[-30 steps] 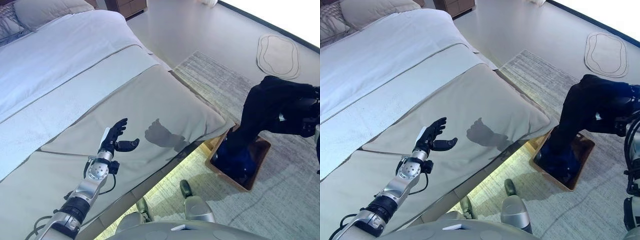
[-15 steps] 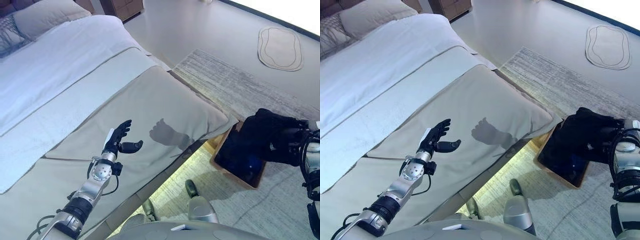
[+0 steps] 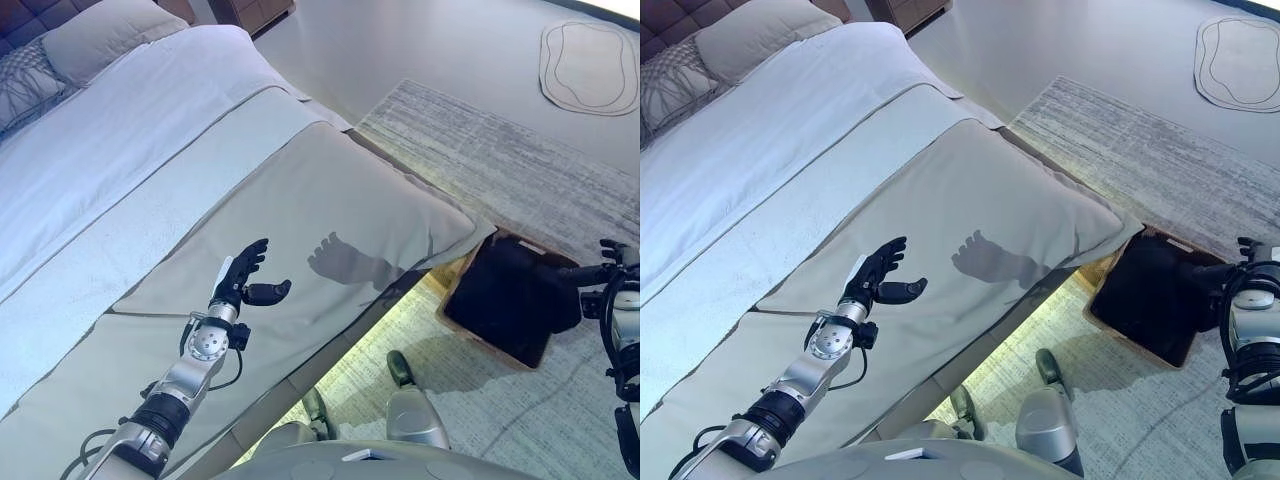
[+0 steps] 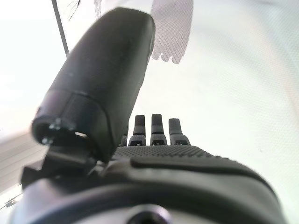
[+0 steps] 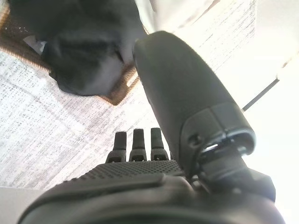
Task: Pick up the clothes from the bed and place them into the basket
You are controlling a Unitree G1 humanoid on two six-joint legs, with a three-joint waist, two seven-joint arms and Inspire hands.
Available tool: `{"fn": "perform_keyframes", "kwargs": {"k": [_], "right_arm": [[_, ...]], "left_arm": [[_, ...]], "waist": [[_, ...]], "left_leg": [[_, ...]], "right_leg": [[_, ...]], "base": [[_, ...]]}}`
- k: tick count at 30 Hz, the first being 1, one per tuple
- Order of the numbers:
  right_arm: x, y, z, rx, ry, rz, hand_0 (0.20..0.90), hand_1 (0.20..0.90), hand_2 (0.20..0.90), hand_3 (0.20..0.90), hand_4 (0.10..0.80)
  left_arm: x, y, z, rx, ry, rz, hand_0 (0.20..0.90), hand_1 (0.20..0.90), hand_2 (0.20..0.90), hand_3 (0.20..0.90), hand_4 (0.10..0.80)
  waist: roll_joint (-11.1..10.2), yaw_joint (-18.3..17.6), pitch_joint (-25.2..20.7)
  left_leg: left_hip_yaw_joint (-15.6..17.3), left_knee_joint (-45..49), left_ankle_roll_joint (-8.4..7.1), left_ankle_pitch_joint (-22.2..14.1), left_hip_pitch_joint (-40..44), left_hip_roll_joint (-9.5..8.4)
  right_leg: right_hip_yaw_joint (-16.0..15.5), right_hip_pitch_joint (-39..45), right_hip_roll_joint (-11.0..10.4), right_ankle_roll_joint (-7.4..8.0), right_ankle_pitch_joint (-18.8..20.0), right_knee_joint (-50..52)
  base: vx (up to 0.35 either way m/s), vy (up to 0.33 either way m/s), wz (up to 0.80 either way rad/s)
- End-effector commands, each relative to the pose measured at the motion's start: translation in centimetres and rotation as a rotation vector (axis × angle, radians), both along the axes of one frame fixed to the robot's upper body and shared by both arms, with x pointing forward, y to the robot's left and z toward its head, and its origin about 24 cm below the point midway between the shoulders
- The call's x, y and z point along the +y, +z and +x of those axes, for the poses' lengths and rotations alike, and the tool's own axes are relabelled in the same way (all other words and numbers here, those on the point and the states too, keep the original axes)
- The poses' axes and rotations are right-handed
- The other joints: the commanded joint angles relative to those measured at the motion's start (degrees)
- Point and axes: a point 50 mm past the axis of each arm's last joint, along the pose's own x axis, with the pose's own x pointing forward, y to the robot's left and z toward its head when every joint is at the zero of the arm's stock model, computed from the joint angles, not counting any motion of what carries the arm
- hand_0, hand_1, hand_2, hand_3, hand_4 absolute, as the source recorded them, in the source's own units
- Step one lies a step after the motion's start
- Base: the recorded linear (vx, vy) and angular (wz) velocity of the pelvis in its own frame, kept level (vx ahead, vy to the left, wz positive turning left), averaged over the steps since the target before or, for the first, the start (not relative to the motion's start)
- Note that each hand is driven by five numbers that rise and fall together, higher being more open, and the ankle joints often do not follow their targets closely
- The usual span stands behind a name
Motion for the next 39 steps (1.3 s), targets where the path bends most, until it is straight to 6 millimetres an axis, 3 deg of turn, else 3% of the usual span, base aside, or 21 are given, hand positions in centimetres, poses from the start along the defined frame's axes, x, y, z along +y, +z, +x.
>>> {"fn": "perform_keyframes", "kwargs": {"k": [1,10,16,19,27,32,39], "right_arm": [[-1.0,5.1,1.6,-0.135,0.024,-0.18,0.9,0.9,0.9,0.9,0.8],[-0.2,5.2,2.0,-0.144,0.082,-0.198,0.9,0.9,0.9,0.9,0.8],[1.7,4.2,3.1,-0.147,0.181,-0.17,0.9,0.9,0.9,0.9,0.8],[3.4,2.5,3.6,-0.135,0.236,-0.135,0.9,0.9,0.9,0.9,0.8],[10.3,-2.2,5.3,-0.135,0.4,-0.058,0.9,0.9,0.9,0.9,0.8],[14.3,-5.7,4.3,-0.078,0.517,-0.064,0.9,0.9,0.9,0.9,0.8],[17.3,-8.1,2.8,-0.046,0.591,-0.06,0.9,0.9,0.9,0.9,0.8]], "left_arm": [[-0.6,3.7,2.5,-0.192,-0.041,-0.001,0.9,0.9,0.9,0.9,0.8],[-0.4,3.4,2.2,-0.182,-0.034,-0.003,0.9,0.9,0.9,0.9,0.8],[-0.3,2.4,1.8,-0.15,0.0,-0.006,0.9,0.9,0.9,0.9,0.8],[-0.3,1.6,1.6,-0.119,0.016,0.011,0.9,0.9,0.9,0.9,0.8],[-0.4,-0.7,0.0,-0.048,0.047,0.039,0.9,0.9,0.9,0.9,0.8],[0.1,-1.8,-1.3,-0.011,0.105,0.031,0.9,0.9,0.9,0.9,0.8],[1.1,-2.8,-2.8,0.021,0.162,0.033,0.9,0.9,0.9,0.9,0.8]], "waist": [[-3.2,1.5,-1.1],[-4.0,1.7,-1.6],[-4.8,2.3,-2.7],[-5.4,3.2,-3.1],[-6.6,6.3,-3.9],[-7.4,8.5,-4.8],[-8.0,10.6,-5.6]], "left_leg": [[-4.3,0.8,-0.91,-6.5,3.8,-0.83],[-4.5,0.9,-0.9,-6.4,4.0,-0.56],[-5.1,1.0,-0.83,-6.4,4.2,-0.53],[-5.9,1.2,-0.71,-6.3,4.2,-0.55],[-9.2,0.9,-0.02,-6.0,4.3,-1.29],[-11.6,0.6,0.58,-5.5,4.2,-1.78],[-13.4,0.4,0.9,-5.2,3.8,-2.13]], "right_leg": [[-5.2,0.2,2.3,-0.61,-0.1,0.8],[-5.0,0.5,2.5,-0.73,-0.1,0.8],[-5.5,1.3,2.3,-0.82,-0.3,0.8],[-6.1,1.7,2.1,-0.91,-0.4,1.0],[-8.1,3.3,1.4,-1.06,-0.4,0.7],[-9.8,4.8,1.1,-1.15,-1.0,0.9],[-11.7,5.9,0.8,-1.14,-1.8,1.0]], "base": [[0.0,0.0,0.0],[0.0,0.0,0.0],[0.0,0.0,0.0],[0.0,-0.012,0.07],[0.009,0.017,0.12],[0.037,0.02,0.24],[0.024,0.008,0.24]]}}
